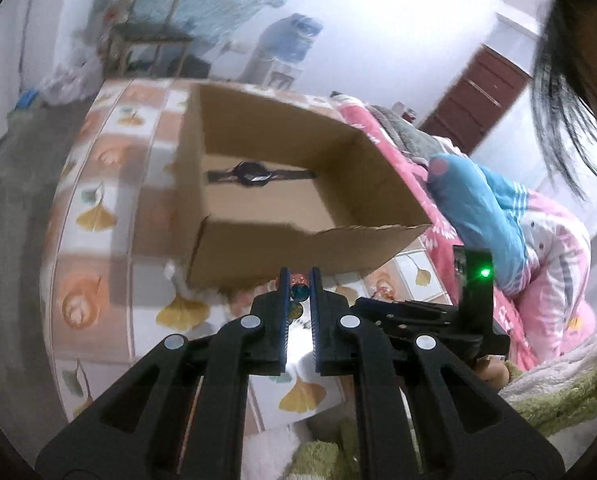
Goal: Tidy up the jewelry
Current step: 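Lift the beaded bracelet with the left gripper away from the table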
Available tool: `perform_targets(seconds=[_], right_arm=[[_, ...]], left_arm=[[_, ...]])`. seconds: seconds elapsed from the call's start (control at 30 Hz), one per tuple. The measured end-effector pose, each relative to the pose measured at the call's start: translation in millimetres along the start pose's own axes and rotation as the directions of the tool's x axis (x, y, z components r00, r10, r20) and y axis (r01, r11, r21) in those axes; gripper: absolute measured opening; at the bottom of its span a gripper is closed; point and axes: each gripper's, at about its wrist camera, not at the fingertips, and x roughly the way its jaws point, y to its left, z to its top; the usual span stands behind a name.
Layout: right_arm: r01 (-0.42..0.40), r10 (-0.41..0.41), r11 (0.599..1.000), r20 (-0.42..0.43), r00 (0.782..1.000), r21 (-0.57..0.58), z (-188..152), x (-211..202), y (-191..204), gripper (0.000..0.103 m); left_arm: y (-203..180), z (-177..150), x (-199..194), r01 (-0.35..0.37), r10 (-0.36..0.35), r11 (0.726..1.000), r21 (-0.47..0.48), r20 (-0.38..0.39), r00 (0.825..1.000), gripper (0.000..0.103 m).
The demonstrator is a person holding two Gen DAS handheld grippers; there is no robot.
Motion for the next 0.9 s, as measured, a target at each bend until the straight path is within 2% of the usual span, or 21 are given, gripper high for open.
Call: perform_targets(seconds=[0.07,0.17,0.23,0.27,0.33,0.43,0.5,0.6,0.7,0.83,0.9], right_arm=[[-0.001,0.001,1.0,-0.003,1.0,-0.001,0.5,1.2,1.1,0.029],[0.002,-0.002,1.0,-0.002,1.0,-0.008,1.1,2.2,4.7,0.029],[0.004,-0.004,1.0,-0.002,1.0,-0.007,0.5,2.8,5.7,0.029],[0.005,-0.005,1.0,-0.002,1.0,-0.005,0.1,2.7,4.7,0.029],[0.007,-0.007,1.0,-0.006,1.0,-0.002,0.0,3.0,3.3,0.029],[0.016,-0.016,1.0,-0.003,1.0,-0.002,1.3,1.3,2.8,0.029],[0.02,-0.02,1.0,0.001,1.0,-0.003,2.7,-0.4,2.5,0.029],[0.02,-0.02,1.0,0.011,1.0,-0.006,7.0,-2.5,4.5,0.029],[0.015,-0.014,0.999,0.031,0.999,-0.028,14.4,-4.9,10.6,0.029],[-0.01,0.013,0.998,0.048,0.999,-0.059,25.6,-6.1,21.1,0.029],[-0.024,0.028,0.997,0.05,0.998,-0.07,28.5,-5.6,26.3,0.029]], left_arm=[[7.1,-2.6,-1.4,0.016,-0.016,0.999,-0.04,0.0,1.0,0.008],[14.0,-3.9,-4.2,0.095,-0.093,0.991,-0.097,0.021,0.995,0.008],[22.8,-5.3,-3.4,0.111,-0.107,0.985,-0.131,0.031,0.994,0.008],[27.9,-6.2,-1.3,0.098,-0.095,0.985,-0.141,0.028,0.995,0.008],[48.9,-11.9,9.5,0.029,-0.032,0.982,-0.187,-0.008,0.999,0.008],[78.6,-20.0,20.8,-0.011,-0.003,0.961,-0.276,-0.048,0.999,0.009],[89.4,-23.8,24.7,-0.039,0.019,0.953,-0.301,-0.067,0.998,0.009],[88.8,-24.4,28.3,-0.101,0.077,0.958,-0.27,-0.096,0.992,0.008],[77.5,-22.4,29.6,-0.171,0.152,0.964,-0.202,-0.109,0.982,0.021],[61.8,-19.9,26.1,-0.244,0.238,0.965,-0.097,-0.072,0.969,0.023],[51.1,-17.6,26.8,-0.254,0.252,0.966,-0.038,-0.057,0.966,0.023]])
